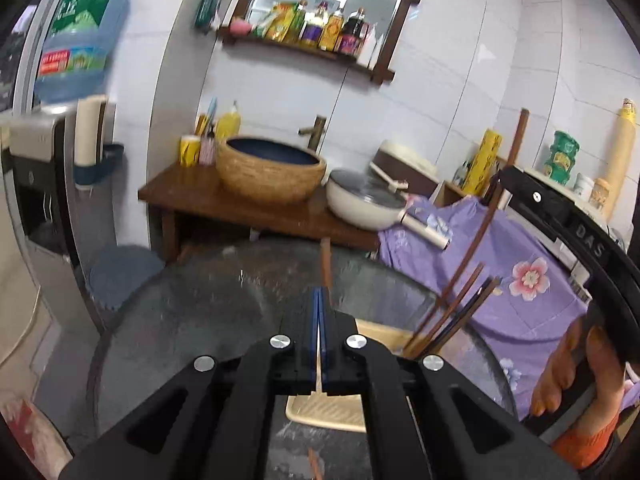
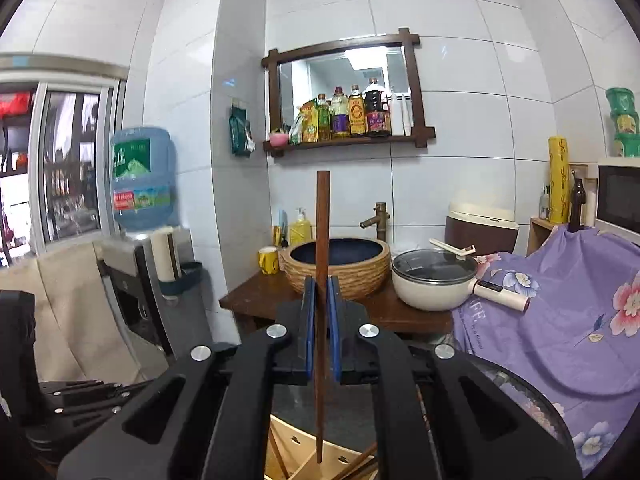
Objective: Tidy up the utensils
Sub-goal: 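Lower chopsticks into the holder and open both tools, then withdraw both open tools back over the table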
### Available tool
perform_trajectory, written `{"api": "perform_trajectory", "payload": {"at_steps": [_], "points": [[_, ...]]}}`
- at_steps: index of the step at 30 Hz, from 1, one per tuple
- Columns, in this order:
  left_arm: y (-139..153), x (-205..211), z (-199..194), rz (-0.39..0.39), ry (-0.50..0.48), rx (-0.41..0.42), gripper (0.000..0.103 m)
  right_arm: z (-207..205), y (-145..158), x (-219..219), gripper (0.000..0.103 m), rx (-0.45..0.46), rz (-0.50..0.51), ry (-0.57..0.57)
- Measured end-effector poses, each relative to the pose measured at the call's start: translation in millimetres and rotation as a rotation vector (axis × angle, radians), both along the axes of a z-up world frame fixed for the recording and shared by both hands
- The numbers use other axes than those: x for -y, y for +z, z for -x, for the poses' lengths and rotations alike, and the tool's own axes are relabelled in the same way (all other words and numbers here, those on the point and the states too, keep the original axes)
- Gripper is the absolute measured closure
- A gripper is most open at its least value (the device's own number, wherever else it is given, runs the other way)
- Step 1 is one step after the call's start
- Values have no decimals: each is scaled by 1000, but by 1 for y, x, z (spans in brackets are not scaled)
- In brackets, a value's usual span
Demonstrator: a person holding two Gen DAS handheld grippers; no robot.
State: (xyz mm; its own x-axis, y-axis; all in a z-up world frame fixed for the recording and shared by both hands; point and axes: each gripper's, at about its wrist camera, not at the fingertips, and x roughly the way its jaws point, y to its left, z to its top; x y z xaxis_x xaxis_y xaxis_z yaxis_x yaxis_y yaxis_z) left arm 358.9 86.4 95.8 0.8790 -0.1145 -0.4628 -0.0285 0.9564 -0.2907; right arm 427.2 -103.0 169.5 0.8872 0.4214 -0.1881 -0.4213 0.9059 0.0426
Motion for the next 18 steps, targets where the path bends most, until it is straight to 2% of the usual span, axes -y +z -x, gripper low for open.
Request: {"api": "perform_trajectory", "payload": {"at_steps": [4,6,8,9,10,11,13,15,17,18], "points": [[-27,-8,14,14,-25,-42,101,-2,-36,-6,96,-56,19,2],[-39,-15,28,32,-28,-34,91,-5,-54,-6,94,-116,28,12],[-56,-28,50,23,-29,-20,53,-3,-68,-8,74,-163,69,6],[-62,-35,63,2,-23,-4,43,4,-70,-6,41,-152,85,-12],[-75,-47,85,-37,30,32,37,13,-71,-3,14,-122,87,-30],[-83,-55,99,-63,82,39,27,22,-70,0,12,-88,81,-38],[-110,-80,130,-82,217,9,22,52,-68,7,11,26,91,-31],[-132,-97,141,-42,239,-80,22,78,-69,7,10,89,126,-23],[-143,-108,141,26,256,-160,21,95,-73,8,7,107,124,-13],[-145,-110,141,65,258,-169,19,105,-77,8,6,102,114,10]]}}
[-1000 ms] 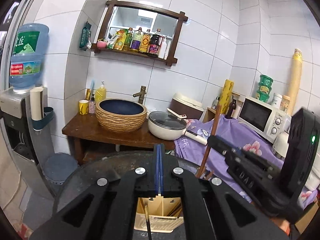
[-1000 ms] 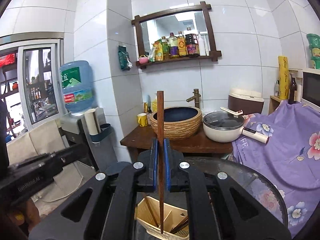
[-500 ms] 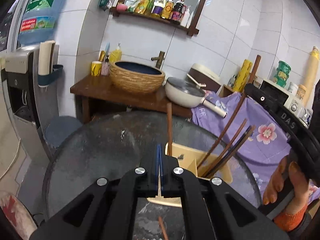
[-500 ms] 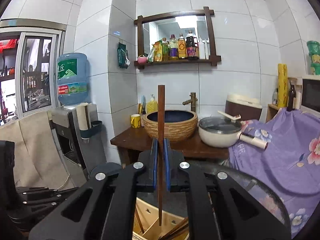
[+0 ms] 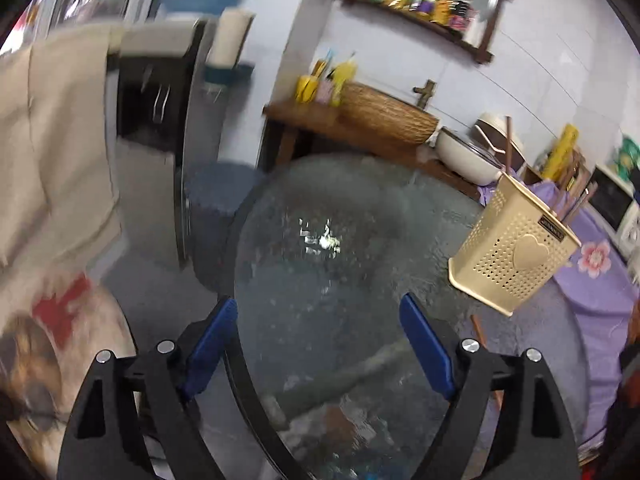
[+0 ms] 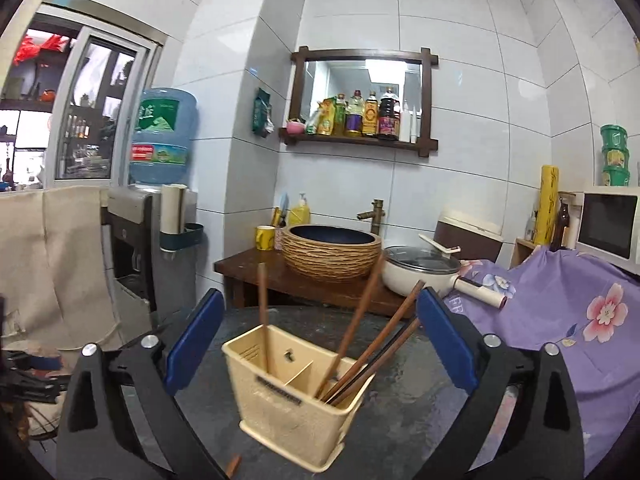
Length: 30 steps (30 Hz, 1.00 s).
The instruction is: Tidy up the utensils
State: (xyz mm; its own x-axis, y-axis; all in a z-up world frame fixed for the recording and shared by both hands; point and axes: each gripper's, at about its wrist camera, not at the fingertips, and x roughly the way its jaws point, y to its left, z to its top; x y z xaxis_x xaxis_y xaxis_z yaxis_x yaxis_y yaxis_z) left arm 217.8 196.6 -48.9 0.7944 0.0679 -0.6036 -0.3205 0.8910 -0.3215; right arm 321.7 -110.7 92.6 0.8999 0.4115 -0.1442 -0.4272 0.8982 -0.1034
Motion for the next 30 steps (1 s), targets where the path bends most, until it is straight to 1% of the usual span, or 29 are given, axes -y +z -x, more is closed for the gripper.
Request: {"api": "perform_trajectory", "payload": {"at_steps": [1,2,4,5,6,8,9,11,12,13,14,15,16,18,19,21,26,30], "points": [[-1,2,0,28,-10,13,15,7,-3,-1,6,-14,-5,22],[-1,9,-2,28,-32,17,6,18,-11,0,6,-39,-16,37],[-7,31,-12,-27,-38,-46,6,32,-26,5,6,-84,-26,37],[-13,41,-17,-42,-57,-76,6,39,-36,8,6,-119,-21,42],[-16,50,-23,-47,-77,-99,6,47,-52,14,6,-163,-13,33],[-27,69,-46,-51,-103,-185,6,54,-74,22,6,-222,21,-10],[-31,72,-52,-51,-96,-207,6,53,-91,28,6,-289,60,-36],[-38,83,-70,-70,-84,-268,6,46,-118,41,6,-420,103,-79],[-40,88,-77,-89,-79,-290,6,37,-134,51,6,-494,127,-128],[-42,92,-82,-104,-70,-305,6,30,-145,58,6,-538,145,-176],[-47,95,-87,-107,-54,-321,6,20,-159,70,6,-598,146,-222],[-49,97,-88,-113,-37,-326,6,13,-166,76,6,-635,146,-240],[-50,100,-89,-142,-18,-326,6,4,-176,84,6,-680,143,-261],[-54,111,-96,-196,-1,-350,6,-6,-187,93,5,-719,154,-319],[-55,114,-99,-221,6,-357,5,-14,-192,96,5,-757,167,-332],[-55,120,-102,-227,-13,-354,5,-25,-197,98,5,-797,152,-318],[-56,119,-112,-223,2,-357,4,-50,-199,100,4,-792,143,-350],[-54,120,-114,-220,1,-355,5,-56,-197,100,4,-792,141,-353]]}}
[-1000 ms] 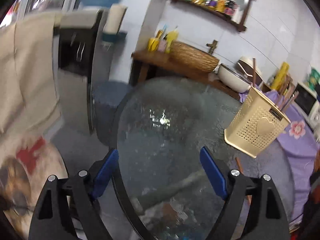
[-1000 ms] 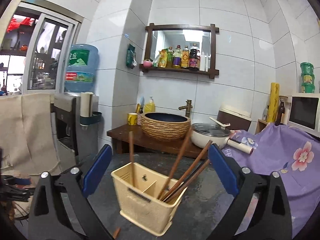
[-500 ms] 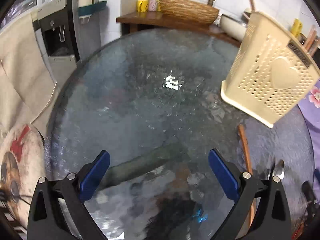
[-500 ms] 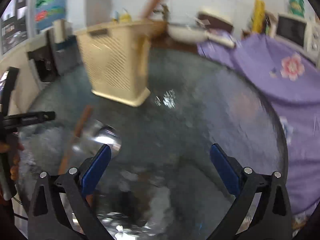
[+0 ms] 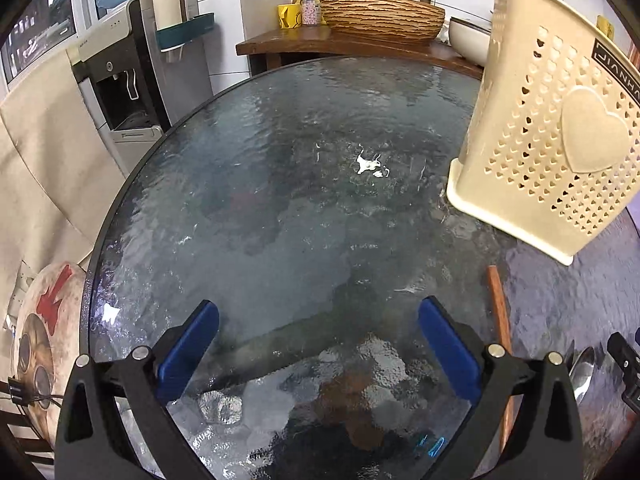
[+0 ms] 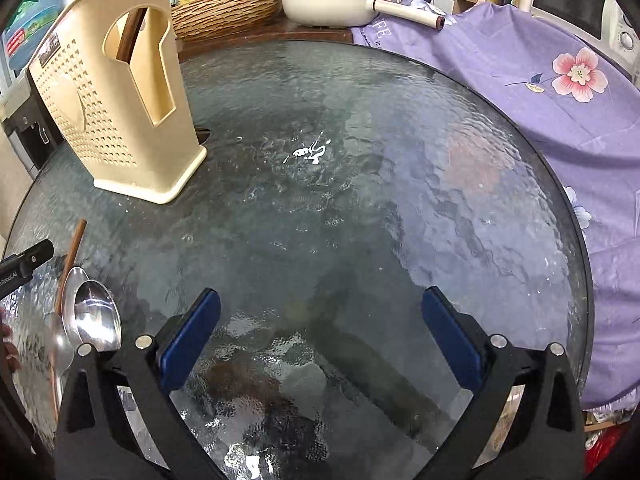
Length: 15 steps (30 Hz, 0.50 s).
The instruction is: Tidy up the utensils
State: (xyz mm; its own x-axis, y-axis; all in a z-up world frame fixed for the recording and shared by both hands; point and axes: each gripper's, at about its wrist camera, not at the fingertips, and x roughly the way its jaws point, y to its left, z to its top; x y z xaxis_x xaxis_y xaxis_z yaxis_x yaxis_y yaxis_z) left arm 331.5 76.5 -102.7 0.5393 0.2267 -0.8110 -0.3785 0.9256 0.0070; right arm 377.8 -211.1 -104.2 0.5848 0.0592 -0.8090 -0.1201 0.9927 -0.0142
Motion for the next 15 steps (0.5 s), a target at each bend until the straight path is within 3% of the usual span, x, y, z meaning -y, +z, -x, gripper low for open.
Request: {"api": "perform_trajectory", "payload": {"at_steps": [15], "points": [[3,-3,4,-5,-1,3,5,-5,-2,2,4,3,-6,-1]]}}
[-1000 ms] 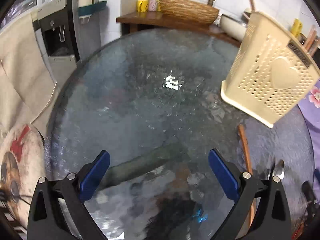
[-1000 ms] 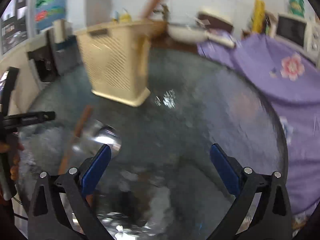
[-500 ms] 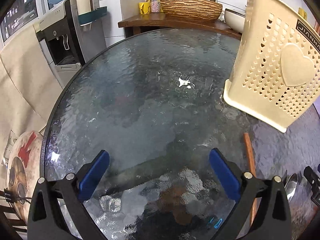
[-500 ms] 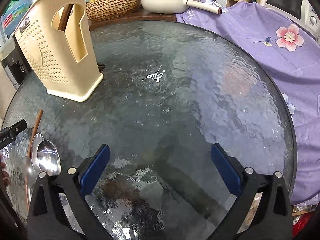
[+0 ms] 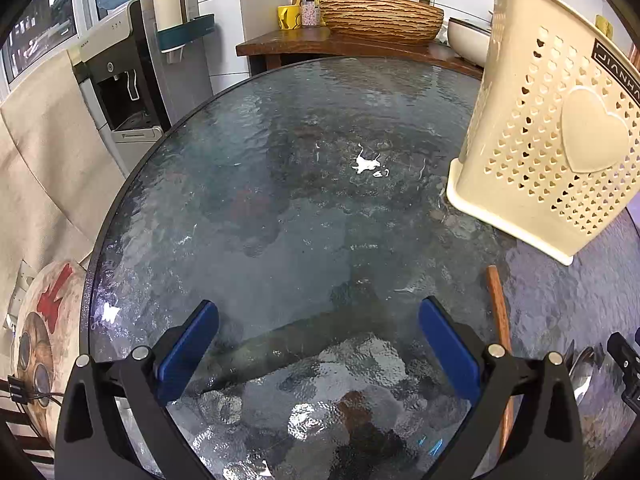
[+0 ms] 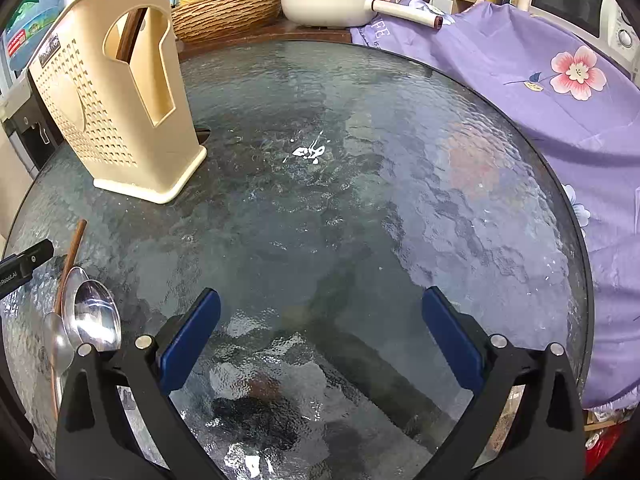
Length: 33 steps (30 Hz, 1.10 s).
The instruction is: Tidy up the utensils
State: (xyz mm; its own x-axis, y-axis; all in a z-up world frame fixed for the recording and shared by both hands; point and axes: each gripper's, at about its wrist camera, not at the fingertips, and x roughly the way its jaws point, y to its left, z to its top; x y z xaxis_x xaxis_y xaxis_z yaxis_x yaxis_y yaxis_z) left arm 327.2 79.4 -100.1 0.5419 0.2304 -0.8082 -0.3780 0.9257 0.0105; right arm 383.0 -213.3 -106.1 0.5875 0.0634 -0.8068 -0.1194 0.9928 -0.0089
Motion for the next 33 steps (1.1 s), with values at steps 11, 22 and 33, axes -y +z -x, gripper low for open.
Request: {"api": "perform_trajectory", "payload": {"at_steps": [11,22,33], "points": [[-1,0,0,0,0,0,5,-1,0,0,4,0,-1,-1],[-1,1,0,-1,1,1,5,-1,1,0,4,1,-2,-1],[-1,3,1,-2,2,2,5,-1,1,0,4,2,-2,-2]]}}
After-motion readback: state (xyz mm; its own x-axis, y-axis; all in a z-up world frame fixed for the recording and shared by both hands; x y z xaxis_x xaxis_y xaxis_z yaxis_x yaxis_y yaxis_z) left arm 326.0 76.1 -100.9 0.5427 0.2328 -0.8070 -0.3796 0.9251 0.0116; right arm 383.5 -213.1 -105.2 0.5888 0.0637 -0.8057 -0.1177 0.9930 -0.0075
